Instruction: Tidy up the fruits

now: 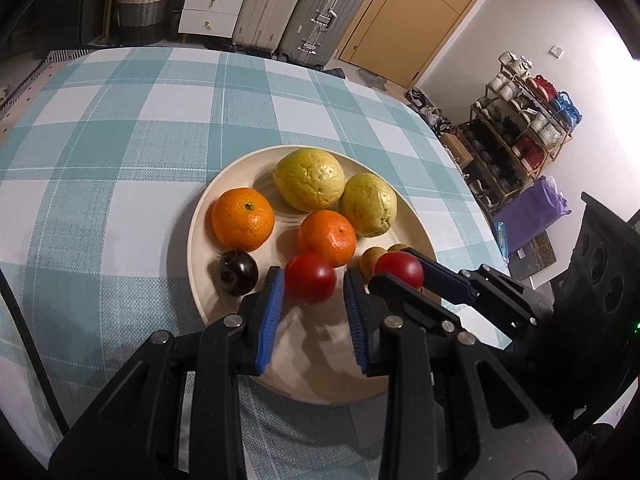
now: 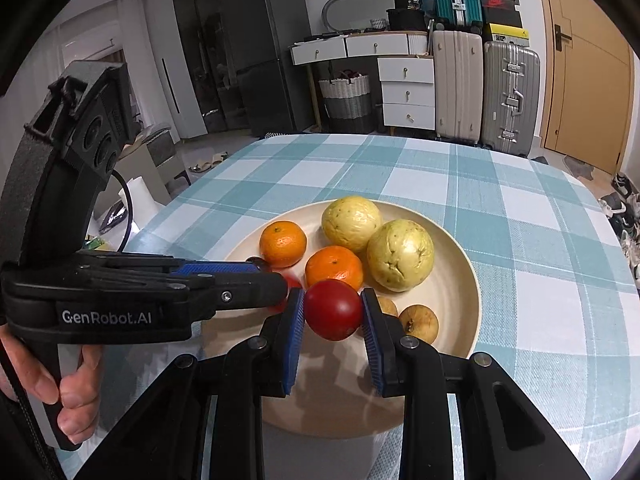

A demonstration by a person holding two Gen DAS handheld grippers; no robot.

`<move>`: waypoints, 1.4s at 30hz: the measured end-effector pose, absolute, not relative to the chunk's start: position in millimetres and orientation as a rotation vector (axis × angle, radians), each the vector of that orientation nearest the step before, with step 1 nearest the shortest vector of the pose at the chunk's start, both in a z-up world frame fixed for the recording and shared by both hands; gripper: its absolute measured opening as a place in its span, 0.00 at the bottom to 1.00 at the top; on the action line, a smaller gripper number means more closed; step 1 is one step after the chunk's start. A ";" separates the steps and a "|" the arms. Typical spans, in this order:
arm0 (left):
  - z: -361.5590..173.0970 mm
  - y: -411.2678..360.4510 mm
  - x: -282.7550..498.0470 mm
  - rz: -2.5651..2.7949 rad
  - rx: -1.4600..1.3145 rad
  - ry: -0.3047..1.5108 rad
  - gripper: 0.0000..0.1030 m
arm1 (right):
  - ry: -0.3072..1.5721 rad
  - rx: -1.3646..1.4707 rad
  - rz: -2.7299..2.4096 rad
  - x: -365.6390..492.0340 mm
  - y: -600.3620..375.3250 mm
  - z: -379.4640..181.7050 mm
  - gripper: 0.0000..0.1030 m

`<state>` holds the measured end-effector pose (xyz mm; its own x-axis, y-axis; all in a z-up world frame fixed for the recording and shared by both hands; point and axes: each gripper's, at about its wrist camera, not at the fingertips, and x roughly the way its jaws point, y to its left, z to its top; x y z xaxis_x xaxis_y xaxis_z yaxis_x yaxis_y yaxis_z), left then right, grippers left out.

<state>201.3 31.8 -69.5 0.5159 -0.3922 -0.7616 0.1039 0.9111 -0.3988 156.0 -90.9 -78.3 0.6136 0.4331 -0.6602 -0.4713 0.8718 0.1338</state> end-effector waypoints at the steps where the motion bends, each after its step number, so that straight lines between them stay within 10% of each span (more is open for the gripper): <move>1: -69.4 31.9 201.1 -0.303 -0.323 0.985 0.27 | 0.748 -0.056 0.523 157.3 -90.6 -78.9 0.28; 8: -71.8 32.0 204.3 -0.305 -0.335 0.984 0.27 | 0.735 -0.069 0.529 158.5 -86.8 -79.7 0.29; 13: -63.5 38.9 197.5 -0.290 -0.341 0.960 0.28 | 0.674 -0.051 0.512 151.8 -93.2 -69.5 0.57; 28: -15.0 40.7 152.2 -0.248 -0.300 0.867 0.31 | 0.561 0.017 0.441 116.1 -121.8 -28.0 0.75; 35: 12.8 36.7 118.3 -0.174 -0.235 0.791 0.73 | 0.492 0.036 0.440 89.7 -127.7 -8.1 0.85; 42: 42.2 33.6 86.6 -0.135 -0.192 0.695 0.86 | 0.438 0.051 0.440 62.7 -133.1 9.1 0.90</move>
